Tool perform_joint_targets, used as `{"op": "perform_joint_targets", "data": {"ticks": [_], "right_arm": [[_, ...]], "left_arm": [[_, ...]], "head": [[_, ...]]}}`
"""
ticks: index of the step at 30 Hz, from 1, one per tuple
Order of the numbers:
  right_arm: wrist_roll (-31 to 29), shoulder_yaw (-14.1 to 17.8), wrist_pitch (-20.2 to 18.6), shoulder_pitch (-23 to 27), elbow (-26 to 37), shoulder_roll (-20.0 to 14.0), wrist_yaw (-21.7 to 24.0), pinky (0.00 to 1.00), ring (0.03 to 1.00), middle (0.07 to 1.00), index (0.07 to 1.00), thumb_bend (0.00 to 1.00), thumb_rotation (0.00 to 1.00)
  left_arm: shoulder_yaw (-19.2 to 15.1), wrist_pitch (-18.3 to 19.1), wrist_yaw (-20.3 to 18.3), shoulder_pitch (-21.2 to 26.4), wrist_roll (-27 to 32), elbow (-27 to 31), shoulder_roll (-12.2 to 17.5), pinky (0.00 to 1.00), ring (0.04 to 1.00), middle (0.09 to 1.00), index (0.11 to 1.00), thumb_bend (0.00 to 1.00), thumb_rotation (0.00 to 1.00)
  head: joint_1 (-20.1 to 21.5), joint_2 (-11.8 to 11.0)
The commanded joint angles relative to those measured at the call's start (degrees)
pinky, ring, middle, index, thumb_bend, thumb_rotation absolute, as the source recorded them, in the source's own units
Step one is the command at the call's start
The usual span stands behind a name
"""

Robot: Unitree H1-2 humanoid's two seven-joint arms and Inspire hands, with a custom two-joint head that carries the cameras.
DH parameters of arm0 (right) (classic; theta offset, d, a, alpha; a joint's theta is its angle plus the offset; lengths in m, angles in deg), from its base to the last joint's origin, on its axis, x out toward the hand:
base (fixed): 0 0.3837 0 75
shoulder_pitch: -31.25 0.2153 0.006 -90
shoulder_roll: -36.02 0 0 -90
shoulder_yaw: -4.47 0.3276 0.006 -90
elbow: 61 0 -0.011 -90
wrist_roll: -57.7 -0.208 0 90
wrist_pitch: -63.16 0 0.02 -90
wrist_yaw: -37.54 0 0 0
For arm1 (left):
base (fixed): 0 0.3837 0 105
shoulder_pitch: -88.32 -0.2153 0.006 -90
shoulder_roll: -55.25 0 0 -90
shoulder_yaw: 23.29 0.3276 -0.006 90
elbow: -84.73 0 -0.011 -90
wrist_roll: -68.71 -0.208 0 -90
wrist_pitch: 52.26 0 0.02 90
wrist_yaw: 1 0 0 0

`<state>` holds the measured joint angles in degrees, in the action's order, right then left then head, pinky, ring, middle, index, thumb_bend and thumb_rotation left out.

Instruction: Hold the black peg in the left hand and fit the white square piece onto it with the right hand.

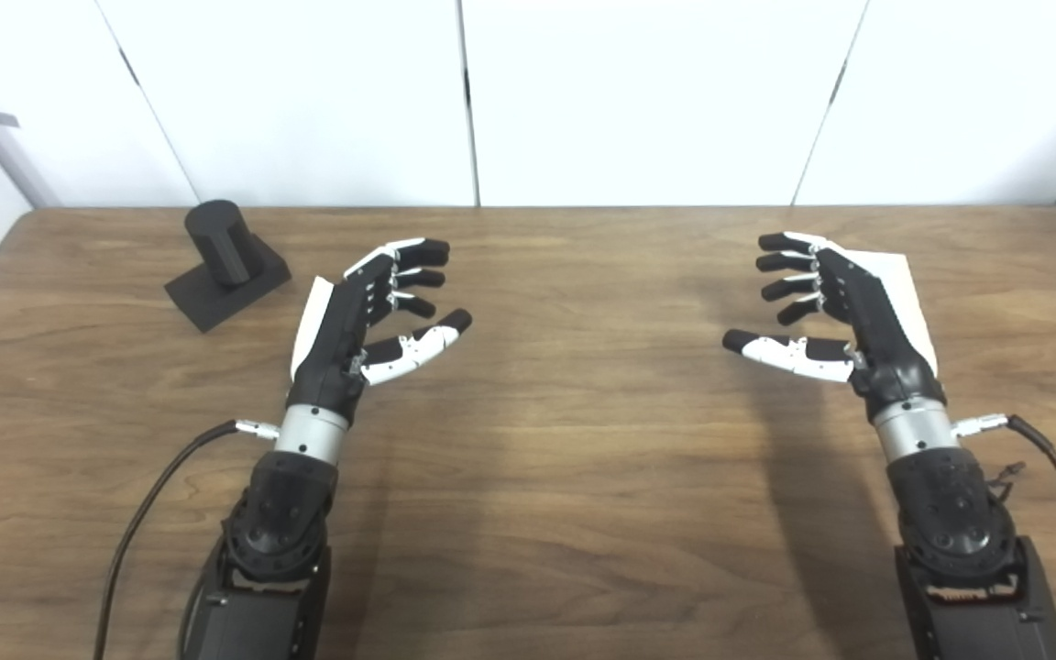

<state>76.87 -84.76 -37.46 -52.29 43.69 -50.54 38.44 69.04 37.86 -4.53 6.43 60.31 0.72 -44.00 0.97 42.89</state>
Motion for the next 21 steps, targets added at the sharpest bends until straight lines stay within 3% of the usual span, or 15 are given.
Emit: {"op": "perform_joint_targets", "data": {"ticks": [1, 7, 9, 10, 14, 17, 21], "right_arm": [[-0.3, 0.4, 3.0, 1.5, 1.3, -0.4, -1.0, 0.49, 0.619, 0.708, 0.743, 0.71, 0.17], [-0.8, 0.7, 3.1, 1.0, 1.6, -1.2, -0.4, 0.50, 0.636, 0.720, 0.751, 0.67, 0.16], [-1.4, 1.1, 3.1, 0.7, 1.8, -1.4, -0.2, 0.50, 0.639, 0.722, 0.750, 0.66, 0.15], [-1.6, 1.2, 3.1, 0.6, 2.0, -1.5, -0.2, 0.50, 0.638, 0.724, 0.751, 0.65, 0.11], [-2.5, 1.7, 3.9, 0.1, 2.1, -2.2, -0.2, 0.50, 0.635, 0.727, 0.752, 0.62, 0.05], [-2.7, 2.0, 3.3, -0.2, 2.6, -2.2, -0.3, 0.49, 0.623, 0.723, 0.744, 0.62, 0.01], [-4.6, 2.6, -0.6, -0.5, 5.2, -1.4, 0.9, 0.51, 0.649, 0.743, 0.759, 0.58, 0.00]], "left_arm": [[0.1, -2.3, -0.1, 2.0, 0.6, 0.4, 0.3, 0.59, 0.711, 0.755, 0.708, 0.64, 0.05], [0.8, -2.4, 0.4, 1.8, 0.1, 0.1, -0.6, 0.58, 0.706, 0.752, 0.705, 0.64, 0.06], [1.4, -2.5, 0.6, 1.6, -0.5, 0.1, -1.0, 0.59, 0.708, 0.753, 0.705, 0.64, 0.07], [1.7, -2.6, 0.6, 1.6, -0.5, 0.0, -1.2, 0.59, 0.705, 0.753, 0.706, 0.64, 0.08], [2.8, -2.5, 0.8, 1.4, -0.7, -0.2, -2.6, 0.57, 0.708, 0.755, 0.708, 0.64, 0.06], [3.6, -2.9, 1.2, 1.3, -1.8, -0.5, -3.1, 0.55, 0.712, 0.755, 0.711, 0.62, 0.05], [4.2, -2.9, 1.6, 1.3, -2.6, -1.0, -3.7, 0.55, 0.717, 0.751, 0.709, 0.62, 0.04]], "head": [[0.1, 0.0], [-6.3, -1.3], [-10.9, -2.2], [-10.9, -2.2], [-17.2, -4.6], [-19.4, -5.7], [-20.1, -6.0]]}}
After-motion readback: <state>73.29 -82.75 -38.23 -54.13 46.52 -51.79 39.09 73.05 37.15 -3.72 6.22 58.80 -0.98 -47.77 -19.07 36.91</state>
